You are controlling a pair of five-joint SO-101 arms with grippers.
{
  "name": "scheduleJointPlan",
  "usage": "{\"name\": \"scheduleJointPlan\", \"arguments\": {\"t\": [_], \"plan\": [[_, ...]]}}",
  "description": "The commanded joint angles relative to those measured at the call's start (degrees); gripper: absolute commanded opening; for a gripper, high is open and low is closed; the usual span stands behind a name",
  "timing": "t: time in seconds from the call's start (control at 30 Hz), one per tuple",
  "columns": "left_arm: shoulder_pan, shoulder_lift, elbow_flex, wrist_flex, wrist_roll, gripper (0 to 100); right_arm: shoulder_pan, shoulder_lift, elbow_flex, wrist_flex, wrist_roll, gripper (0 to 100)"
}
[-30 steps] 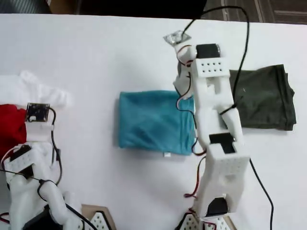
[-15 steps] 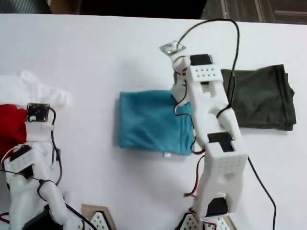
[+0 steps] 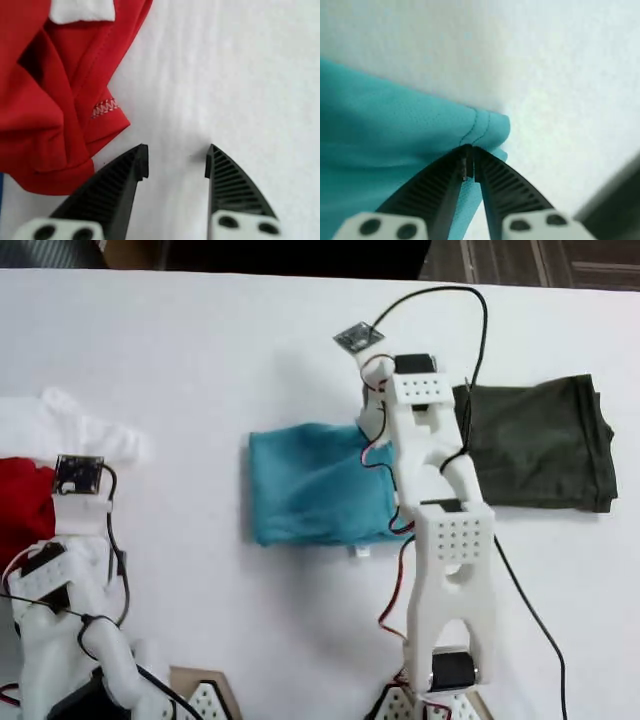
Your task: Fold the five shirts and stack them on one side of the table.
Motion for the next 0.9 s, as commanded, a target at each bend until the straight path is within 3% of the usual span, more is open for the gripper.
{"name": "scheduleJointPlan", "arguments": {"t": [0.0, 0.17, 0.3, 0.5, 0.7, 0.87], "plan": [[0.00, -0.70, 0.04, -1.41, 0.18, 20, -1.45, 0.04, -7.82, 5.05, 0.18, 2.3], [0.00, -0.70, 0.04, -1.41, 0.18, 20, -0.04, -1.89, -18.55, 14.55, -0.44, 2.3], [0.00, -0.70, 0.04, -1.41, 0.18, 20, 1.71, -7.34, -18.99, 16.66, -8.53, 2.3], [0.00, -0.70, 0.04, -1.41, 0.18, 20, -0.84, -20.79, 1.67, 16.66, -11.87, 3.3], [0.00, -0.70, 0.04, -1.41, 0.18, 20, -2.24, -31.34, 22.59, 14.55, -11.69, 22.0], [0.00, -0.70, 0.04, -1.41, 0.18, 20, -2.24, -31.96, 34.73, 5.76, -12.22, 24.1]]}}
